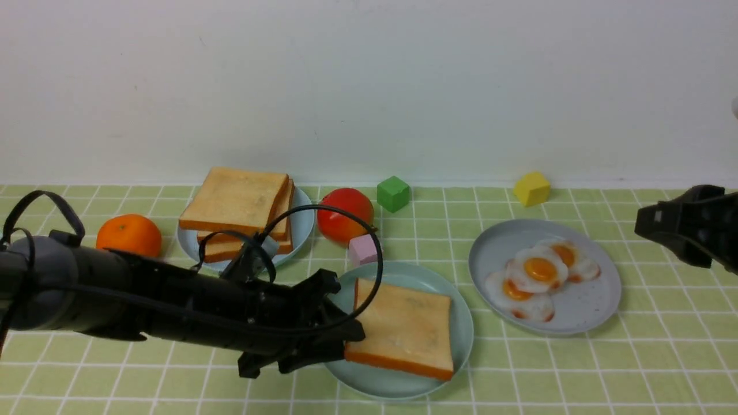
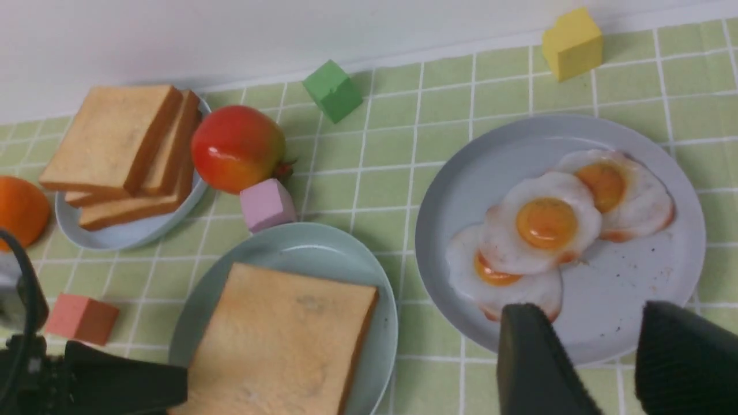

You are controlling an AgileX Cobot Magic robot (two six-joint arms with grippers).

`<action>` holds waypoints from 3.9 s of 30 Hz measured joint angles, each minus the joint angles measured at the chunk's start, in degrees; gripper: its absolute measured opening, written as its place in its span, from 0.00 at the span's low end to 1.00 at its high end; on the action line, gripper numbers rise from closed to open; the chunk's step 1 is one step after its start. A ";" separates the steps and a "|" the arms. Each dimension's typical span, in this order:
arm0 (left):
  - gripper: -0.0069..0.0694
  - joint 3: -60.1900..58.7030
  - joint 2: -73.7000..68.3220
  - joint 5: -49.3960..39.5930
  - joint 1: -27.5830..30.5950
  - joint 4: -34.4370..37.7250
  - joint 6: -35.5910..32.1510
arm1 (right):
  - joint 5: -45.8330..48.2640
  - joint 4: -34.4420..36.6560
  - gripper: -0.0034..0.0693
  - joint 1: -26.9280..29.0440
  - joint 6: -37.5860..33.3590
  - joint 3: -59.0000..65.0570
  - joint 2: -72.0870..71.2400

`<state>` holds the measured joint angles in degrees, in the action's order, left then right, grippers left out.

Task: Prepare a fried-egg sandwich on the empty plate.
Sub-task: Use the left arm to put a slice of bread into the empty plate in the middle, then use the right arm to grab a fried egg, then use the right arm to place the fried egg on the slice of bread in the middle, then use the left arm to grab a slice of bread

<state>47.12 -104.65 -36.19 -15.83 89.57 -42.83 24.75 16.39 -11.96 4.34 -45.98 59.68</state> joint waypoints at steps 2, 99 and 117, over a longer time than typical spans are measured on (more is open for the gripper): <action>0.68 0.00 0.19 -0.29 0.95 -2.29 2.29 | 0.57 -0.15 0.53 0.00 0.44 -1.05 0.95; 0.09 16.83 38.80 -17.80 -2.53 -63.09 31.84 | 12.81 73.16 0.28 -4.47 -56.02 -11.76 47.83; 0.10 10.58 36.24 -7.41 -2.53 -71.27 42.36 | 20.32 26.36 0.92 2.07 -30.50 -22.48 28.94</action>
<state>57.70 -68.41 -43.60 -18.37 18.30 -0.47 45.08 42.75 -9.89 -26.16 -68.46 88.62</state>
